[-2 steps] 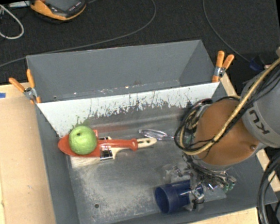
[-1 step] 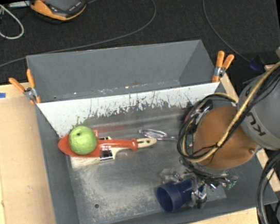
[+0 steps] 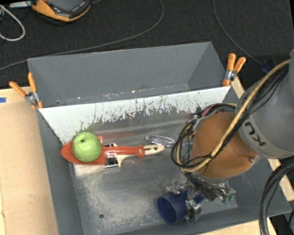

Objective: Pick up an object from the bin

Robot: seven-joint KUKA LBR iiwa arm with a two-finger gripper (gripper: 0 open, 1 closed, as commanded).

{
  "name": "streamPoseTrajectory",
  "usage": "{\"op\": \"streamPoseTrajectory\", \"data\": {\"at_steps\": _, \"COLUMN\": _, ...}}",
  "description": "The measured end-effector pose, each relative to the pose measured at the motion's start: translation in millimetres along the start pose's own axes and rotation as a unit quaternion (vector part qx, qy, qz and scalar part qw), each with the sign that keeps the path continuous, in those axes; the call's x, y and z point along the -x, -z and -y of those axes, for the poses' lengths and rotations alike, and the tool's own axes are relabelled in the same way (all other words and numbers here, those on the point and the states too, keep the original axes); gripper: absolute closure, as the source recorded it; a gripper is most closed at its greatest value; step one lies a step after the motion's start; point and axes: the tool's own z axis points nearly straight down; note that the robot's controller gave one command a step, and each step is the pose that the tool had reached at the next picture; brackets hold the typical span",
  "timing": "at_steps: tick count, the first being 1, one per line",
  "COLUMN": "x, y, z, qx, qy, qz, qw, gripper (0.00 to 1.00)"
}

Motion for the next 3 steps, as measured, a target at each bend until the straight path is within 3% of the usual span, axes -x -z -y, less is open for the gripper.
{"op": "streamPoseTrajectory", "data": {"at_steps": 3, "x": -1.2, "y": 21, "z": -2, "qx": 0.002, "qy": 0.002, "qz": -0.0032, "qw": 1.0, "gripper": 1.0}}
